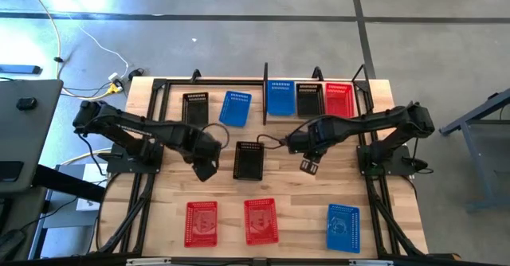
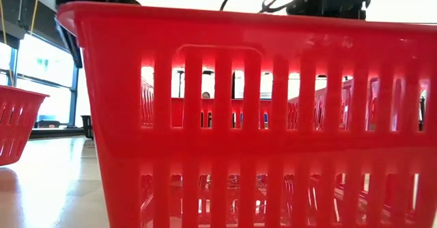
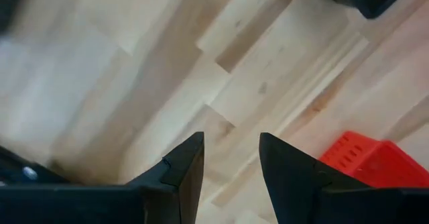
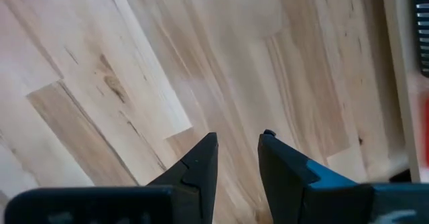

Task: Stack baskets on shelf by color
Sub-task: Stack the left red bin on top of the other red bin on the shelf

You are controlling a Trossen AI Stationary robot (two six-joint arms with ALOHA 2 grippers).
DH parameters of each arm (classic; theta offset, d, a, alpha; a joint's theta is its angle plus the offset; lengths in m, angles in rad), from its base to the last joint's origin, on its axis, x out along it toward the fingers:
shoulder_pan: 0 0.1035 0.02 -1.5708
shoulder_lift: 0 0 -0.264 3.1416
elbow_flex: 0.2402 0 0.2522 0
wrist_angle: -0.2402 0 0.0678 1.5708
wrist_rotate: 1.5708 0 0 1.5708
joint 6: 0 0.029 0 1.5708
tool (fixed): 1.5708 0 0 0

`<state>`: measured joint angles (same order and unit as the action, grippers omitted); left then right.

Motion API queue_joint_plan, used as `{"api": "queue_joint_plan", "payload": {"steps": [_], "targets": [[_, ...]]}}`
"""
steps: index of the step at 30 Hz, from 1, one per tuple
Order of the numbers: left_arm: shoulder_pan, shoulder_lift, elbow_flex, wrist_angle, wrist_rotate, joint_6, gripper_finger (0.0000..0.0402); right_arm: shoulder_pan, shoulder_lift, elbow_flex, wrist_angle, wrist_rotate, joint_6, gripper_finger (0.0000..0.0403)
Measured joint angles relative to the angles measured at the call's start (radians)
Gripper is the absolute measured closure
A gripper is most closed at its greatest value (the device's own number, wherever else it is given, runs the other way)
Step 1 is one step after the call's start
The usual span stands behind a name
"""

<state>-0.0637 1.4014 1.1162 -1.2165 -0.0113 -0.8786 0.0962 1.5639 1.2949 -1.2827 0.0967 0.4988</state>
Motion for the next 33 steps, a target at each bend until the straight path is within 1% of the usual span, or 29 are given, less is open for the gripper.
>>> {"api": "queue_joint_plan", "payload": {"steps": [6, 10, 18, 22, 27, 33], "targets": [[-0.137, 0.000, -0.034, 0.009, 0.012, -0.275, 0.0268, 0.031, 0.000, 0.000, 0.000, 0.001, -0.012, 0.0308], [-0.234, 0.000, -0.047, 0.010, 0.032, -0.459, 0.0268, 0.056, 0.000, 0.000, 0.000, 0.001, -0.048, 0.0308], [-0.414, 0.000, -0.049, 0.042, 0.026, -0.819, 0.0268, 0.107, 0.000, 0.000, 0.000, 0.021, -0.132, 0.0308], [-0.485, 0.000, -0.049, 0.109, 0.011, -0.960, 0.0268, 0.116, 0.000, 0.000, 0.003, 0.055, -0.141, 0.0308], [-0.567, 0.026, -0.049, 0.173, -0.057, -1.106, 0.0268, 0.116, 0.000, 0.000, 0.021, 0.059, -0.150, 0.0308], [-0.625, 0.094, -0.050, 0.193, -0.052, -1.246, 0.0268, 0.116, 0.000, 0.000, 0.034, 0.058, -0.168, 0.0308]]}}
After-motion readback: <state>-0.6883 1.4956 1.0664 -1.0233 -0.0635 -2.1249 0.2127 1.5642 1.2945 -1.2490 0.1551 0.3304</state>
